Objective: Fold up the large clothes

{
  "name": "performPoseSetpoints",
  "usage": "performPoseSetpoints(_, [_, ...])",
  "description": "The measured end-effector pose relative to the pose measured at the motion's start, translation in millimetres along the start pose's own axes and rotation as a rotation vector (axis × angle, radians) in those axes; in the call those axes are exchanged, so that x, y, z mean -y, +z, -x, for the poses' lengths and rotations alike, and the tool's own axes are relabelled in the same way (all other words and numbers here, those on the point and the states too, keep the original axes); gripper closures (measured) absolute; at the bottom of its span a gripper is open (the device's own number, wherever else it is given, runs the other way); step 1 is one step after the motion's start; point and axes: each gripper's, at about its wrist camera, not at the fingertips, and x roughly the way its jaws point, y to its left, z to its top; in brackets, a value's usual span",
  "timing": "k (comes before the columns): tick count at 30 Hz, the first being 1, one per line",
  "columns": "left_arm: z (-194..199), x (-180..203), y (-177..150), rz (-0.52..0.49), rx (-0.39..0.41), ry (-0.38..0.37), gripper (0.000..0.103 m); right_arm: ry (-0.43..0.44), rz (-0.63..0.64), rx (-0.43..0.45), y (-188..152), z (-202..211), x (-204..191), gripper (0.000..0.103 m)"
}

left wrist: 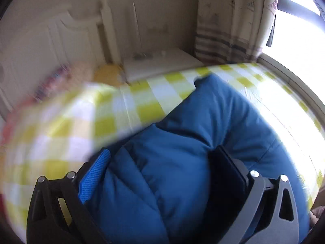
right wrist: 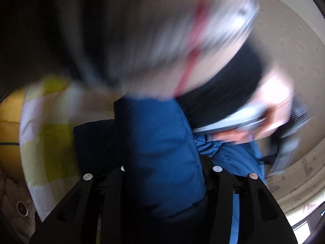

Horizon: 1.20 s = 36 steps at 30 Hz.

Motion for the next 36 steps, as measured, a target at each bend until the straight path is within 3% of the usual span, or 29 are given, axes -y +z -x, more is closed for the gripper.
performPoseSetpoints(2, [-6.9, -26.3, -9.9, 0.125, -0.002, -0.051, 0.002, 0.052, 0.021, -0.006, -2.3, 8.3, 3.2, 0.053])
performPoseSetpoints(4, [-6.4, -26.2, -17.5, 0.088, 0.022, 0.005, 0.002, 0.147, -0.05, 0.038, -9.3, 29.4, 19.1, 0.047])
performPoseSetpoints(5, [-5.3, -27.9, -21.7, 0.079, 0.034, 0.021, 0.002, 0.236, -0.148, 0.076, -17.4, 45.4, 37.8, 0.046])
performPoseSetpoints(7, [-5.9, -35.5, -28.2, 0.099, 0.045, 0.012, 0.002, 0.313, -0.29, 0.138, -34.6, 68.7, 70.1, 0.046])
performPoseSetpoints(9, [-10.4, -43.2, -30.4, 0.134, 0.049, -0.022, 0.002, 0.309, -0.405, 0.173, -52.4, 84.9, 100.7, 0.046])
performPoseSetpoints(13, [-2.1, -45.9, -28.3, 0.139, 0.064, -0.024, 0.002, 0.216, -0.682, 0.18, -93.6, 99.2, 166.2, 0.045])
performPoseSetpoints(16, [2.0, -46.7, -27.9, 0.143, 0.067, -0.027, 0.002, 0.22, -0.797, 0.184, -102.8, 90.6, 180.3, 0.045])
performPoseSetpoints(18, [2.8, -47.0, -28.3, 0.142, 0.068, -0.027, 0.002, 0.236, -0.764, 0.17, -95.0, 78.7, 167.2, 0.045])
performPoseSetpoints(20, [4.4, -48.4, -29.2, 0.145, 0.075, -0.032, 0.002, 0.325, -0.633, 0.057, -76.4, 36.3, 132.2, 0.043])
performPoseSetpoints(21, [5.4, -49.4, -29.7, 0.145, 0.083, -0.033, 0.002, 0.318, -0.564, 0.006, -69.3, 23.0, 112.8, 0.041])
performPoseSetpoints(22, [6.2, -50.8, -31.5, 0.15, 0.091, -0.032, 0.002, 0.221, -0.452, 0.008, -64.7, 17.9, 88.6, 0.039])
performPoseSetpoints(23, [7.7, -52.4, -33.7, 0.159, 0.101, -0.035, 0.002, 0.197, -0.418, 0.007, -61.8, 15.9, 81.4, 0.039])
performPoseSetpoints(26, [9.5, -54.2, -35.1, 0.17, 0.111, -0.038, 0.002, 0.26, -0.453, -0.007, -65.4, 8.6, 90.8, 0.039])
performPoseSetpoints(29, [10.2, -52.7, -34.7, 0.168, 0.111, -0.033, 0.002, 0.264, -0.447, -0.007, -67.6, 8.1, 92.9, 0.039])
performPoseSetpoints(33, [13.0, -51.8, -35.5, 0.171, 0.12, -0.012, 0.002, 0.406, -0.449, -0.014, -65.2, 16.5, 120.6, 0.039])
performPoseSetpoints(36, [14.5, -52.5, -36.4, 0.178, 0.128, -0.008, 0.002, 0.34, -0.501, 0.082, -68.4, 33.5, 162.9, 0.039])
